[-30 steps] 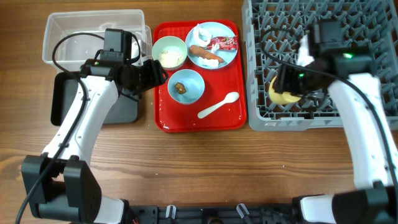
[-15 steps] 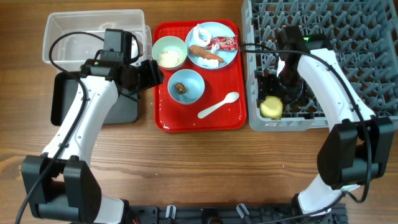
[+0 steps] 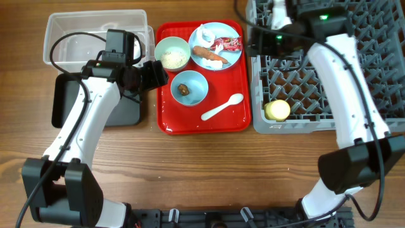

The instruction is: Sort waste into correct bins and load items into the dishwasher rack

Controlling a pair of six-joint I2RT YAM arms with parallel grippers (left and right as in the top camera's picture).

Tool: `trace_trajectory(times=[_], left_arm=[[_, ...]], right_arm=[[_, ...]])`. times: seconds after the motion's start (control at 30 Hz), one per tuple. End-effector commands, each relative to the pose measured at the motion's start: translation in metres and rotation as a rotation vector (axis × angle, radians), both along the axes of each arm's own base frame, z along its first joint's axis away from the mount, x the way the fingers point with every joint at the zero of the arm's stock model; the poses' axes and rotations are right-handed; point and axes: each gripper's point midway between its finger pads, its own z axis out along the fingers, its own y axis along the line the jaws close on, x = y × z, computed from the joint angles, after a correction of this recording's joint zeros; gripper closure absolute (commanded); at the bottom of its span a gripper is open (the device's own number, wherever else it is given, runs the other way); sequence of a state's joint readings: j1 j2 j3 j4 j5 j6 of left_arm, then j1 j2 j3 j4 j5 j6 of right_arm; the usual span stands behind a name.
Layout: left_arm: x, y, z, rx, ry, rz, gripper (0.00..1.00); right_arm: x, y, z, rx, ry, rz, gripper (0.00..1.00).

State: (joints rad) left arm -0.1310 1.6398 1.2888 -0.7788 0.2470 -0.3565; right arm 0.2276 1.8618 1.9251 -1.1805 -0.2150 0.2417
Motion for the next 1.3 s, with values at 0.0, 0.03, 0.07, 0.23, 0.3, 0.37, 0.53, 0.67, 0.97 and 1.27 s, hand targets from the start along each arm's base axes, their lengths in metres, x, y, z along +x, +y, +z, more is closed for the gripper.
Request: trace_trajectory(times=[0.0, 0.03, 0.07, 0.23, 0.3, 0.37, 0.53, 0.67, 0.97, 1.27], left_arm=[[0.002, 0.001, 0.008, 0.014, -0.028, -0.007, 0.18], [0.002, 0.003, 0.008, 0.021, -0.029, -0.003, 0.17], [0.002, 0.004, 0.007, 0.03, -0.03, 0.001, 0.17], [0.002, 0.005, 0.007, 0.032, -0.029, 0.002, 0.17], [0.003, 0.006, 0.007, 0.037, -0.03, 0.005, 0.17], [0.002, 0.006, 0.007, 0.037, -0.029, 0.005, 0.17], [0.002, 0.005, 0.006, 0.035, -0.028, 0.005, 0.18], [0.002, -0.018, 0.009, 0.054, -0.073, -0.108, 0.24], [-0.003, -0.119, -0.047, 0.312, -0.177, -0.551, 0.12], [-0.01, -0.141, -0.113, 0.348, -0.092, -0.652, 0.51]], right_arm=[[-0.003, 0.053, -0.012, 0.064, 0.012, 0.005, 0.24], [-0.003, 0.061, -0.022, 0.047, 0.011, -0.047, 0.25], [-0.004, 0.073, -0.034, 0.038, 0.009, -0.065, 0.28], [-0.016, 0.101, -0.082, 0.054, 0.024, -0.039, 0.34], [-0.018, 0.101, -0.097, 0.056, 0.032, -0.04, 0.35], [-0.02, 0.1, -0.104, 0.052, 0.039, -0.041, 0.36], [-0.021, 0.099, -0.124, 0.056, 0.05, -0.058, 0.4], [-0.015, 0.095, -0.122, 0.063, 0.04, -0.072, 0.39], [0.007, -0.022, 0.029, 0.229, -0.251, -0.215, 0.27], [-0.018, -0.051, 0.03, 0.162, -0.217, -0.227, 0.25]])
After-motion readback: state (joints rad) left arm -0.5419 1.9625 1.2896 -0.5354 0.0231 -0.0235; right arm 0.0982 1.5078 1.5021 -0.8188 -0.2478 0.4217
